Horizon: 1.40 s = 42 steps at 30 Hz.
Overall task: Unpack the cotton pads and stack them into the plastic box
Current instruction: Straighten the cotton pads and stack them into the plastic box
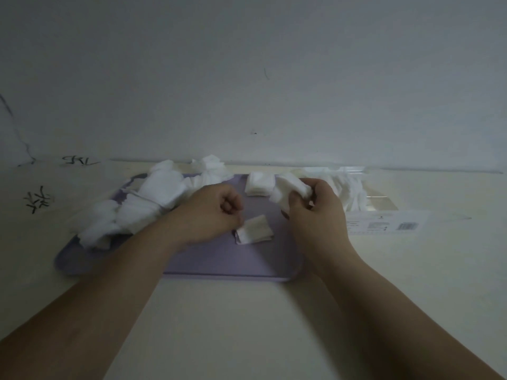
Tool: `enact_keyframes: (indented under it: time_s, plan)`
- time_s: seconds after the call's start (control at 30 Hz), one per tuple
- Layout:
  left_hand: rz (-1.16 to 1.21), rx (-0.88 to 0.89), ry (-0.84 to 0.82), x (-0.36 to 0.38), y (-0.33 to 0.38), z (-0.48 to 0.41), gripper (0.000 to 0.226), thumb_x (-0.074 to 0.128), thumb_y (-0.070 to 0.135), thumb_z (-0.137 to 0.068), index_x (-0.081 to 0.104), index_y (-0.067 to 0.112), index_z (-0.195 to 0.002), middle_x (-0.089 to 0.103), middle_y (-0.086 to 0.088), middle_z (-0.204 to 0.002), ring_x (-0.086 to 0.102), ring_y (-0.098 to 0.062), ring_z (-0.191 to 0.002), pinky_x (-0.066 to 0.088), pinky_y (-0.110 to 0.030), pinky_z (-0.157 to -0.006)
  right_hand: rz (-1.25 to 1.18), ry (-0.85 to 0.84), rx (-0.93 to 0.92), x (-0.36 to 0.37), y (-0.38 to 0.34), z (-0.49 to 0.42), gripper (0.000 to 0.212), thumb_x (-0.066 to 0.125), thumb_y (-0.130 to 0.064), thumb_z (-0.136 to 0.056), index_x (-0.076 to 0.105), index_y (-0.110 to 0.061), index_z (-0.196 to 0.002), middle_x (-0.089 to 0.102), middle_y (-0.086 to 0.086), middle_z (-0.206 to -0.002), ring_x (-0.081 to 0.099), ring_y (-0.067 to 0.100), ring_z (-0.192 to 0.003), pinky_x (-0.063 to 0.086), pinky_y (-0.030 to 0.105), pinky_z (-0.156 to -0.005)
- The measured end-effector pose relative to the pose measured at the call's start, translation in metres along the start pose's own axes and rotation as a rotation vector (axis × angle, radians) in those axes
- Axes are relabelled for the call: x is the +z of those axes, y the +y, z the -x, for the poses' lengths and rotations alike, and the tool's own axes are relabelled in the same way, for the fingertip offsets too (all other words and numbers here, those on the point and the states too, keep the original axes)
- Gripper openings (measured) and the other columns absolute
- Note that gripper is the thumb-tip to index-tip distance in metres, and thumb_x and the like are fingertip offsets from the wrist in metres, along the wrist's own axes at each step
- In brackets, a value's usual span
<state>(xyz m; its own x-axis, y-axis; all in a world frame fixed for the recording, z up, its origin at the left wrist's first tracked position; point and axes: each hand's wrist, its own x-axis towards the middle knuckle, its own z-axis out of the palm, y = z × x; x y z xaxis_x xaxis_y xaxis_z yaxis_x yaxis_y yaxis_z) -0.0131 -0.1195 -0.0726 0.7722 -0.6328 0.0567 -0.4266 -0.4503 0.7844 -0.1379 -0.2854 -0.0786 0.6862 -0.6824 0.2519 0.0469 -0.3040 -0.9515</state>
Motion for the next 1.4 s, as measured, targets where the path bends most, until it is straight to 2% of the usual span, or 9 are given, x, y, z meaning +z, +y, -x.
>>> enact_keyframes:
  time_s: [0.1,0.2,0.33,0.47,0.57,0.77,0.9,1.1,1.4]
  plan:
    - [-0.031,-0.013,0.016,0.001,-0.004,0.007,0.018,0.076,0.01,-0.09,0.072,0.019,-0.104,0.07,0.001,-0.089,0.061,-0.011,-0.076,0.051,-0.025,-0.075,0.045,-0.019,-0.023,0.002,0.0,0.002,0.021,0.061,-0.016,-0.099,0.066,-0.03,-0.114,0.07,-0.018,-0.098,0.069,0.007,-0.096,0.06,0.044,-0.094]
    - [-0.119,-0.008,0.055,0.006,0.003,0.008,0.011,0.074,0.032,-0.093,0.074,0.023,-0.086,0.072,0.009,-0.079,0.064,-0.008,-0.076,0.046,-0.015,-0.065,0.098,-0.046,-0.048,0.001,0.0,0.002,0.025,0.063,-0.017,-0.098,0.068,-0.028,-0.12,0.071,-0.017,-0.099,0.069,0.003,-0.094,0.057,0.033,-0.09]
    - [-0.286,0.069,0.012,0.014,0.01,0.016,0.03,0.082,0.051,-0.078,0.074,0.024,-0.086,0.072,0.011,-0.087,0.066,-0.008,-0.083,0.055,-0.032,-0.08,0.135,-0.057,-0.063,-0.002,0.001,0.001,0.027,0.067,-0.019,-0.096,0.07,-0.026,-0.122,0.074,-0.015,-0.099,0.07,0.004,-0.093,0.055,0.027,-0.084]
    - [-0.227,0.069,-0.044,0.017,0.01,0.025,0.023,0.076,0.04,-0.089,0.067,0.021,-0.079,0.065,0.007,-0.068,0.056,-0.004,-0.056,0.046,-0.032,-0.059,0.122,-0.057,-0.07,-0.002,0.004,0.001,0.026,0.067,-0.018,-0.096,0.069,-0.03,-0.12,0.072,-0.019,-0.097,0.068,-0.005,-0.089,0.049,0.014,-0.075]
    - [0.029,0.055,0.049,0.009,0.008,0.027,0.017,0.077,0.02,-0.091,0.062,0.018,-0.083,0.067,0.004,-0.066,0.054,-0.005,-0.055,0.043,-0.024,-0.056,0.103,-0.057,-0.085,-0.004,0.004,0.0,0.025,0.067,-0.017,-0.097,0.068,-0.033,-0.115,0.071,-0.022,-0.096,0.066,-0.012,-0.087,0.046,0.004,-0.07]
    - [0.65,0.024,-0.007,0.0,0.016,0.03,0.04,0.08,-0.006,-0.083,0.065,0.016,-0.113,0.075,-0.006,-0.087,0.064,-0.018,-0.068,0.049,-0.026,-0.056,-0.032,-0.176,0.004,-0.004,0.007,-0.001,0.027,0.078,-0.025,-0.09,0.075,-0.02,-0.116,0.082,-0.002,-0.093,0.079,0.018,-0.089,0.064,0.048,-0.087]
    - [0.677,0.03,-0.001,0.003,0.014,0.028,0.04,0.083,-0.002,-0.08,0.07,0.016,-0.113,0.076,-0.005,-0.092,0.052,-0.026,-0.076,0.044,-0.028,-0.056,-0.183,-0.319,0.04,-0.007,0.002,0.002,0.007,0.078,-0.012,-0.094,0.08,-0.012,-0.101,0.081,0.011,-0.087,0.08,0.028,-0.085,0.065,0.047,-0.088]
    - [0.644,0.045,0.081,0.006,0.016,0.029,0.009,0.068,0.004,-0.097,0.075,0.008,-0.1,0.079,-0.015,-0.096,0.069,-0.023,-0.083,0.044,-0.028,-0.056,-0.248,-0.396,0.071,-0.006,-0.001,0.004,0.012,0.08,-0.017,-0.093,0.083,-0.011,-0.103,0.081,0.014,-0.095,0.079,0.028,-0.095,0.063,0.043,-0.091]
    - [0.713,0.094,0.096,0.01,0.018,0.028,0.037,0.071,-0.011,-0.088,0.069,0.016,-0.113,0.076,-0.007,-0.096,0.067,-0.021,-0.072,0.042,-0.028,-0.05,-0.276,-0.387,0.083,-0.006,-0.003,0.007,0.014,0.081,-0.021,-0.092,0.083,-0.013,-0.103,0.081,0.016,-0.095,0.078,0.037,-0.099,0.063,0.047,-0.094]
